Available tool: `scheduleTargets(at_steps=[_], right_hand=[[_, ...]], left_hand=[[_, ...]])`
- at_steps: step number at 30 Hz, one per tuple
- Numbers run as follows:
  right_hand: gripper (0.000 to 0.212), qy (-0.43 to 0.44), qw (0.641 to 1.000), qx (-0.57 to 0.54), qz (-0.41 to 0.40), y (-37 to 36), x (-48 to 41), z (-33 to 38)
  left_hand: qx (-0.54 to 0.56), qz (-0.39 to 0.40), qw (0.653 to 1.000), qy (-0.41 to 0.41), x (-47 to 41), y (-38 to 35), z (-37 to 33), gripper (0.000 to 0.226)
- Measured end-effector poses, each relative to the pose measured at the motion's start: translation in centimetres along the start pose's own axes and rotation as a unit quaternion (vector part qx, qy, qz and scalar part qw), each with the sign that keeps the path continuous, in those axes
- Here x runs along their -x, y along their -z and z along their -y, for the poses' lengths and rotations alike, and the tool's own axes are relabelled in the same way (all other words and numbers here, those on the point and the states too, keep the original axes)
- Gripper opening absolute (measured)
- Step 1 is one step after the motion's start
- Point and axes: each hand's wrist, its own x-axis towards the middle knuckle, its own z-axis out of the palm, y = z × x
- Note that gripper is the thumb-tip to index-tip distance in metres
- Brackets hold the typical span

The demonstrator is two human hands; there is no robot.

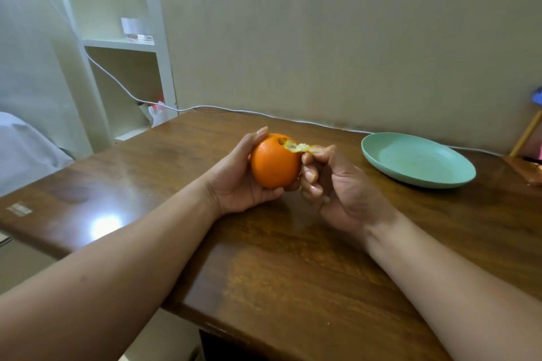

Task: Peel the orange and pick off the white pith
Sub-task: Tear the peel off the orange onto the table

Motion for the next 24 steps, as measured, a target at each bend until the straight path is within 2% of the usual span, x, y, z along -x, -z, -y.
scheduleTargets(at_steps=[4, 7, 8, 9, 10, 12, 13, 14, 16, 18, 21, 22, 24], right_hand=[[0.028, 0.005, 1.000, -0.002, 0.005, -0.8, 0.1, 0.3], [0.026, 0.045, 0.999, 0.000, -0.008, -0.4, 0.3, 1.7], [0.028, 0.066, 0.996, 0.059, -0.021, 0.2, 0.6, 2.2], [0.031, 0.086, 0.980, 0.176, -0.040, 0.8, 0.9, 2.5], [0.033, 0.093, 0.934, 0.340, -0.056, 1.3, 1.3, 2.5], [0.030, 0.057, 0.776, 0.627, -0.036, 2.0, 1.6, 1.9], [0.025, 0.032, 0.709, 0.705, -0.009, 2.0, 1.5, 1.5], [0.021, 0.022, 0.667, 0.744, 0.005, 1.8, 1.4, 1.2], [0.028, 0.036, 0.626, 0.779, 0.004, 0.9, 1.4, 1.3], [0.032, 0.043, 0.624, 0.780, 0.003, 0.3, 1.6, 1.7], [0.018, 0.039, 0.683, 0.730, -0.001, 0.2, 2.0, 1.8], [0.020, 0.037, 0.697, 0.716, 0.001, 0.3, 2.0, 1.8], [0.028, 0.049, 0.692, 0.721, 0.000, 0.5, 2.0, 1.6]], left_hand=[[0.018, -0.002, 1.000, -0.006, -0.3, 0.2, -0.1, 0.072], [0.122, -0.024, 0.992, -0.014, -0.2, 1.0, -0.5, 0.073], [0.149, -0.035, 0.988, -0.024, -0.2, 1.4, -0.5, 0.075], [0.149, -0.049, 0.987, -0.040, -0.2, 1.7, -0.5, 0.078], [0.125, -0.065, 0.988, -0.057, -0.4, 1.7, -0.5, 0.081], [0.059, -0.091, 0.990, -0.090, -0.8, 1.4, -0.5, 0.082], [0.033, -0.101, 0.989, -0.102, -1.0, 1.1, -0.4, 0.081], [0.012, -0.106, 0.988, -0.111, -1.0, 0.8, -0.4, 0.080], [-0.020, -0.112, 0.987, -0.117, -1.0, 0.5, -0.4, 0.077], [-0.045, -0.113, 0.987, -0.109, -1.0, 0.3, -0.4, 0.076], [-0.068, -0.106, 0.987, -0.098, -0.9, 0.2, -0.4, 0.072], [-0.070, -0.105, 0.987, -0.097, -0.9, 0.2, -0.4, 0.072], [-0.073, -0.102, 0.988, -0.091, -0.9, 0.3, -0.6, 0.072]])
